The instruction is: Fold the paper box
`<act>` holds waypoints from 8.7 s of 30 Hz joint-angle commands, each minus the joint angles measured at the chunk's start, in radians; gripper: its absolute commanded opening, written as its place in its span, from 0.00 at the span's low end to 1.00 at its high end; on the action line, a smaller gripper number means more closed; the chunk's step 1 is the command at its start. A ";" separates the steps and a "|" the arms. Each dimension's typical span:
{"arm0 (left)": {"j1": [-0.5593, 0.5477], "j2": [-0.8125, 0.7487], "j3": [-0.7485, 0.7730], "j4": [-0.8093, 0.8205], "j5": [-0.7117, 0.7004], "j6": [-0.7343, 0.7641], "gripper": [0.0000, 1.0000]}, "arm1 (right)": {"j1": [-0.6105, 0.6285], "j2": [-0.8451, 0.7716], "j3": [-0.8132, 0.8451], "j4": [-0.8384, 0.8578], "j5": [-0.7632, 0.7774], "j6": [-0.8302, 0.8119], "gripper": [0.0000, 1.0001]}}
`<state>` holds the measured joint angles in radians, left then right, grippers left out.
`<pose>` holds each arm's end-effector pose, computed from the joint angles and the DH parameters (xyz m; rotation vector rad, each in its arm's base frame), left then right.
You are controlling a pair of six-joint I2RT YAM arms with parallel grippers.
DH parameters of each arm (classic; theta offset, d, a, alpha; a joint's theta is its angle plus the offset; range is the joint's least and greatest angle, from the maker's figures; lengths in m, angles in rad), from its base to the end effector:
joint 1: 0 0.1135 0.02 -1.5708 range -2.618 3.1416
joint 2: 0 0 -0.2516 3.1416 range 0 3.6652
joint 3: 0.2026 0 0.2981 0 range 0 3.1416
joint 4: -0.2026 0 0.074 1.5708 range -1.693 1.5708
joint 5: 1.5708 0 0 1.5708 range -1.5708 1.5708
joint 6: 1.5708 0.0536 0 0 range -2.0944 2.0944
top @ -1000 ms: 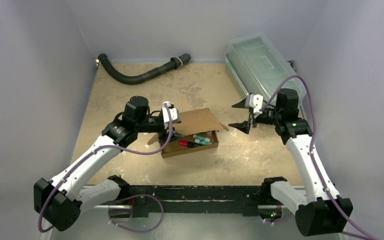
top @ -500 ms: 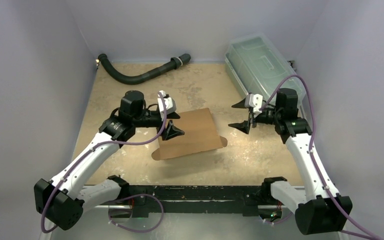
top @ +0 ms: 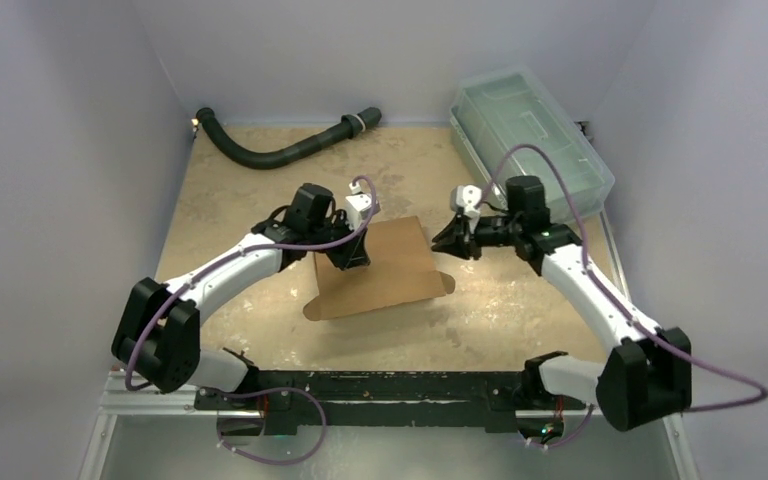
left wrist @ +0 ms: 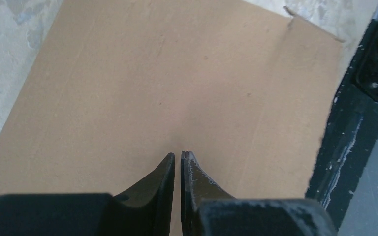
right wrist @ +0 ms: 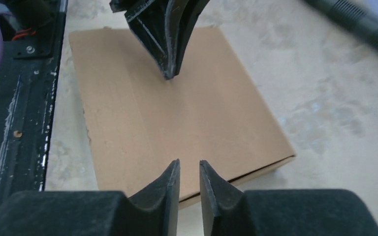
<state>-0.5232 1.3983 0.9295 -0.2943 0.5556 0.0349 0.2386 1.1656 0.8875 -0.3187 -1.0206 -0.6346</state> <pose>0.2897 -0.1998 0.2003 0.9190 2.1716 -0.8895 0.2831 0.1159 0.2649 -1.2979 1.4657 0.8346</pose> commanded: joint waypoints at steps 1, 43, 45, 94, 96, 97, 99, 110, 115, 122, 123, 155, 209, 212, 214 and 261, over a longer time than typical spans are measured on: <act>-0.017 0.044 0.026 -0.029 -0.122 -0.027 0.07 | 0.092 0.106 0.008 0.053 0.169 0.059 0.17; 0.065 -0.643 -0.518 0.312 -0.663 -0.751 0.84 | 0.170 0.183 0.092 -0.234 0.141 -0.265 0.43; 0.066 -0.614 -0.537 0.324 -0.661 -0.771 0.84 | 0.169 0.183 0.086 -0.204 0.164 -0.229 0.43; 0.084 -0.590 -0.603 0.433 -0.496 -0.793 0.59 | 0.123 0.184 0.033 0.180 0.637 0.288 0.34; 0.084 -0.612 -0.644 0.517 -0.441 -0.791 0.61 | 0.118 0.184 0.016 0.220 0.678 0.339 0.34; 0.084 -0.615 -0.653 0.543 -0.435 -0.789 0.62 | 0.114 0.186 0.010 0.233 0.696 0.364 0.34; 0.084 -0.605 -0.648 0.554 -0.453 -0.768 0.67 | 0.088 0.199 0.011 0.237 0.691 0.410 0.35; 0.084 -0.464 -0.643 0.699 -0.366 -0.730 0.72 | 0.030 0.066 -0.137 0.316 0.380 0.498 0.99; 0.085 -0.478 -0.708 0.781 -0.371 -0.827 0.86 | 0.022 0.089 -0.166 0.358 0.341 0.534 0.94; 0.085 -0.438 -0.710 0.767 -0.394 -0.841 0.84 | 0.017 0.085 -0.242 0.453 0.416 0.665 0.77; 0.084 -0.423 -0.710 0.782 -0.381 -0.845 0.82 | 0.016 0.078 -0.242 0.448 0.438 0.676 0.77; 0.084 -0.296 -0.672 0.830 -0.337 -0.834 0.65 | 0.005 0.170 -0.290 0.471 0.516 0.968 0.66; 0.140 -0.721 -0.880 0.746 -0.376 -1.031 0.79 | -0.008 0.047 -0.047 0.096 0.366 0.269 0.80; 0.140 -0.710 -0.874 0.723 -0.371 -1.045 0.79 | -0.012 0.045 -0.045 0.079 0.454 0.250 0.79; 0.140 -0.691 -0.842 0.665 -0.392 -1.027 0.78 | -0.013 0.034 -0.052 0.096 0.526 0.244 0.73; 0.144 -0.019 -0.543 1.032 -0.137 -0.866 0.65 | 0.025 0.341 0.066 -0.006 0.394 0.340 0.13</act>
<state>-0.3725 1.4612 0.3462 0.7071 0.3267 -0.7692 0.2527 1.5509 0.9085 -0.3321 -0.5076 -0.3073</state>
